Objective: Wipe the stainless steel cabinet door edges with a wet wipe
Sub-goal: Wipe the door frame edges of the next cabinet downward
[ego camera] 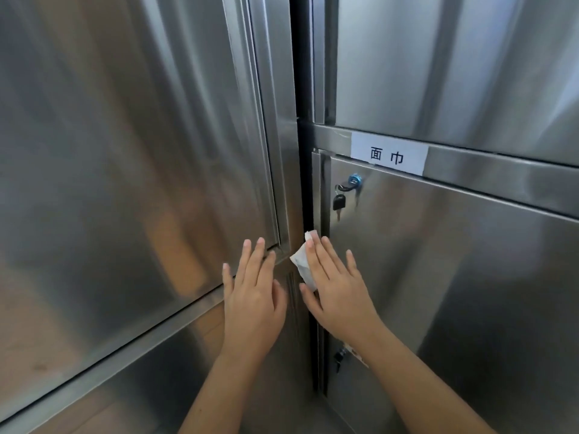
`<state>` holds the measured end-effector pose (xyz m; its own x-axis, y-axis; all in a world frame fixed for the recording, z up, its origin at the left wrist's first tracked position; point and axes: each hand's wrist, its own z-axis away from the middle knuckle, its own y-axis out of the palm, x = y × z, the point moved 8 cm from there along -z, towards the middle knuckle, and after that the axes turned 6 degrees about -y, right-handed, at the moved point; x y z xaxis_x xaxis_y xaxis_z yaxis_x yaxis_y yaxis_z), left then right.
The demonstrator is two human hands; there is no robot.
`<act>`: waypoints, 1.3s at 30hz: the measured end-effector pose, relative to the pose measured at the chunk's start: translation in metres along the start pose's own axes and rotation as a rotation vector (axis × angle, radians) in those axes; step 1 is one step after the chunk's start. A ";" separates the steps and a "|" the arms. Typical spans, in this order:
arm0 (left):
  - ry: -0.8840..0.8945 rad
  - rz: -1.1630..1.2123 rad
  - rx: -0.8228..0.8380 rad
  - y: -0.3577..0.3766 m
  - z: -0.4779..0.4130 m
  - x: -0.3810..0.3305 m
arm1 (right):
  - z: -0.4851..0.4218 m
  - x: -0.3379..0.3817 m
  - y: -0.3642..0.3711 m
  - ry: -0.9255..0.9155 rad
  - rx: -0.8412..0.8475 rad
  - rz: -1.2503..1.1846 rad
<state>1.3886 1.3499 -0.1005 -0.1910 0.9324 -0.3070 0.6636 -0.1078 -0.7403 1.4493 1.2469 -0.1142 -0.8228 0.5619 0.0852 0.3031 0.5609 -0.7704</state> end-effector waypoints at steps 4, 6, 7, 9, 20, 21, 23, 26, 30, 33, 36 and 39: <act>-0.025 0.002 -0.050 0.004 -0.030 0.030 | -0.047 0.005 0.027 -0.062 -0.011 -0.019; -0.019 -0.030 -0.063 0.009 -0.039 0.043 | -0.062 0.005 0.046 -0.080 -0.001 -0.033; -0.012 -0.047 -0.072 0.012 -0.042 0.048 | -0.067 0.004 0.057 -0.083 0.011 -0.045; -0.016 -0.091 -0.079 0.017 -0.046 0.058 | -0.073 0.002 0.079 -0.080 0.043 -0.073; 0.003 -0.430 -0.059 0.048 -0.054 0.082 | -0.073 -0.005 0.158 -0.073 0.155 -0.146; 0.005 -0.455 -0.058 0.050 -0.054 0.083 | -0.073 -0.006 0.160 -0.073 0.160 -0.159; -0.001 -0.476 -0.057 0.052 -0.053 0.084 | -0.071 -0.007 0.163 -0.073 0.183 -0.184; -0.004 -0.493 -0.072 0.054 -0.052 0.085 | -0.068 -0.007 0.162 -0.105 0.172 -0.188; -0.006 -0.508 -0.090 0.053 -0.053 0.085 | -0.062 -0.009 0.163 -0.154 0.160 -0.187; 0.000 -0.526 -0.096 0.053 -0.053 0.085 | -0.055 -0.008 0.165 -0.176 0.165 -0.192; 0.000 -0.537 -0.109 0.054 -0.053 0.085 | -0.052 -0.010 0.164 -0.169 0.184 -0.201; -0.003 -0.535 -0.105 0.054 -0.051 0.085 | -0.048 -0.010 0.161 -0.153 0.211 -0.202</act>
<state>1.4451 1.4414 -0.1357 -0.5236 0.8467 0.0940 0.5422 0.4163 -0.7299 1.5294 1.3615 -0.2087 -0.9236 0.3454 0.1666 0.0331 0.5046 -0.8627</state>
